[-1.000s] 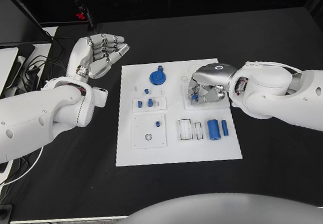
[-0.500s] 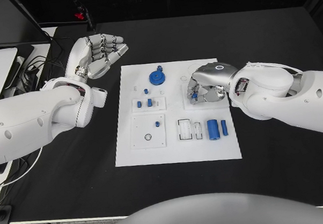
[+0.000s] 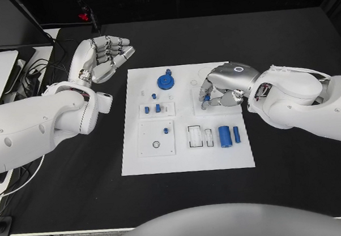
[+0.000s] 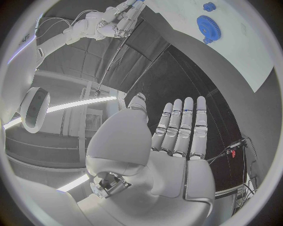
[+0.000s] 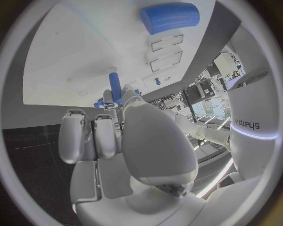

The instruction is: Assemble the parts on the task board

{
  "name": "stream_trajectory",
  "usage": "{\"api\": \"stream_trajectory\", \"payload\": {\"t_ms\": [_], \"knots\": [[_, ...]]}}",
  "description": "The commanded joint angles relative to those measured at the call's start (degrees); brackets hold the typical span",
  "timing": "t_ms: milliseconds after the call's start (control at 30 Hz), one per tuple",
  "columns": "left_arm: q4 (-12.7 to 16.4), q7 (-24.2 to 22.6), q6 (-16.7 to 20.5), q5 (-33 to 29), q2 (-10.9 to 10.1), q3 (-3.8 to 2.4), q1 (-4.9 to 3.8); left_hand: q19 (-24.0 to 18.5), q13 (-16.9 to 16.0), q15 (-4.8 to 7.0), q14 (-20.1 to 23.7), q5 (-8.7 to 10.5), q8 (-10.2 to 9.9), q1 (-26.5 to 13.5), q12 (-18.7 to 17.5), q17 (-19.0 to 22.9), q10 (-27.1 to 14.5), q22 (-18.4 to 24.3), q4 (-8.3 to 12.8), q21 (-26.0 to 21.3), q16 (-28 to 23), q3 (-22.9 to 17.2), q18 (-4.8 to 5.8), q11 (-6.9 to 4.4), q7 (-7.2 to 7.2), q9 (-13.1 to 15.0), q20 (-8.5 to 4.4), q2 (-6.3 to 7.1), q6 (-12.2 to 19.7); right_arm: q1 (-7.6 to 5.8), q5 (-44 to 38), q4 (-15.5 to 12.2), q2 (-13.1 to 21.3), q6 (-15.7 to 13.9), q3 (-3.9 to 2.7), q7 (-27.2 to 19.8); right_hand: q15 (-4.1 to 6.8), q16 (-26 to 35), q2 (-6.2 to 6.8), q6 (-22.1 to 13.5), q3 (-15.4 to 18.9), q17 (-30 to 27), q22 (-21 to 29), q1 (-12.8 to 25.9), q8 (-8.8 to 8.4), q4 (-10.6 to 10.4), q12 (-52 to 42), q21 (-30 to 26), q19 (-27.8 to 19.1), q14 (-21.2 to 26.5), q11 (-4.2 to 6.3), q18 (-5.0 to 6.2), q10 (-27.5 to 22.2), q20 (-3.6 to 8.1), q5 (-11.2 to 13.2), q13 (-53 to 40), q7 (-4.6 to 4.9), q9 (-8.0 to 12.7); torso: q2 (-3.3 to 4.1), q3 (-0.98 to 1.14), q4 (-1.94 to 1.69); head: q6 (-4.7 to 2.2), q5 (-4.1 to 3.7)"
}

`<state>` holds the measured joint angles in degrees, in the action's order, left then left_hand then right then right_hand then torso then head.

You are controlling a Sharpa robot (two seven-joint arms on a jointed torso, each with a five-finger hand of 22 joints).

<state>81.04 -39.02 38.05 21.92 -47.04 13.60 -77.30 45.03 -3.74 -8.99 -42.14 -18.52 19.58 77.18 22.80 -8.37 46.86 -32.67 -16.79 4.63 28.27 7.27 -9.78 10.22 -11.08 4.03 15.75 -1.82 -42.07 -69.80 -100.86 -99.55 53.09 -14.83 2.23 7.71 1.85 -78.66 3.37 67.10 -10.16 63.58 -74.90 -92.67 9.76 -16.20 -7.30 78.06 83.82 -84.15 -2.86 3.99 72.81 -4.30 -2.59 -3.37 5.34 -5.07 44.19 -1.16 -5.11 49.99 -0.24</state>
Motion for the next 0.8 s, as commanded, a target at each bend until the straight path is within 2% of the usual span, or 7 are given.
{"api": "stream_trajectory", "payload": {"t_ms": [33,433,600,800], "knots": [[0.04,-3.16,0.19,-0.14,0.05,-0.05,-0.09,0.29,0.04,-0.09,0.21,-0.20,0.33,-0.02,0.25,0.05,-0.43,0.09,0.11,-0.28,0.38,0.32,-0.62,-0.08,-1.52,-0.08,0.02,-0.48,0.20,-0.22,-0.74,-1.61,1.07,-3.01,-0.11,-0.62,0.36,-0.26,0.09,0.35,-0.31,-0.01,-8.11,-0.43,-0.33,-0.04,0.22,0.28,0.79,-1.66,0.73,-0.88,0.96,0.36,-0.10,-0.07,0.25,0.06,-0.09,-0.05,-0.06,0.01,0.03],[-0.04,-3.13,0.22,-0.14,0.28,-0.05,-0.09,0.29,0.04,-0.09,0.21,-0.20,0.33,-0.02,0.25,0.05,-0.43,0.09,0.11,-0.28,0.38,0.32,-0.62,-0.08,-1.52,-0.08,0.02,-0.48,0.20,-1.36,1.32,-4.77,2.09,-5.44,-0.44,-1.73,0.27,-0.25,0.29,0.26,-0.44,0.03,-8.20,-0.52,-0.59,-0.18,0.84,0.40,0.85,-1.67,0.60,-0.93,0.89,0.33,-0.10,-0.05,0.38,0.16,-0.04,-0.03,-0.12,0.01,0.04],[-0.11,-3.11,0.24,-0.14,0.36,-0.05,-0.09,0.29,0.04,-0.09,0.21,-0.20,0.33,-0.02,0.25,0.05,-0.43,0.09,0.11,-0.28,0.38,0.32,-0.62,-0.08,-1.52,-0.08,0.02,-0.48,0.20,-1.44,4.38,-4.77,0.38,-6.39,-0.50,-3.14,0.21,-0.27,0.27,0.19,-0.63,0.09,-8.25,-0.68,-0.77,-0.19,1.23,0.48,0.89,-1.69,0.53,-0.95,0.86,0.30,-0.11,-0.06,0.47,0.24,-0.08,-0.06,-0.13,0.01,0.04],[-0.46,-3.10,0.16,-0.14,0.70,-0.05,-0.09,0.29,0.04,-0.09,0.21,-0.20,0.33,-0.02,0.25,0.05,-0.43,0.09,0.11,-0.28,0.38,0.32,-0.62,-0.08,-1.52,-0.08,0.02,-0.48,0.20,-1.48,7.01,-3.98,-3.64,-6.12,-0.54,-4.97,0.16,-0.31,0.23,0.12,-0.79,0.17,-8.25,-0.81,-0.91,-0.18,1.52,0.46,0.89,-1.71,0.46,-0.95,0.84,0.27,-0.12,-0.06,0.55,0.30,-0.13,-0.05,-0.21,0.01,0.44]]}}
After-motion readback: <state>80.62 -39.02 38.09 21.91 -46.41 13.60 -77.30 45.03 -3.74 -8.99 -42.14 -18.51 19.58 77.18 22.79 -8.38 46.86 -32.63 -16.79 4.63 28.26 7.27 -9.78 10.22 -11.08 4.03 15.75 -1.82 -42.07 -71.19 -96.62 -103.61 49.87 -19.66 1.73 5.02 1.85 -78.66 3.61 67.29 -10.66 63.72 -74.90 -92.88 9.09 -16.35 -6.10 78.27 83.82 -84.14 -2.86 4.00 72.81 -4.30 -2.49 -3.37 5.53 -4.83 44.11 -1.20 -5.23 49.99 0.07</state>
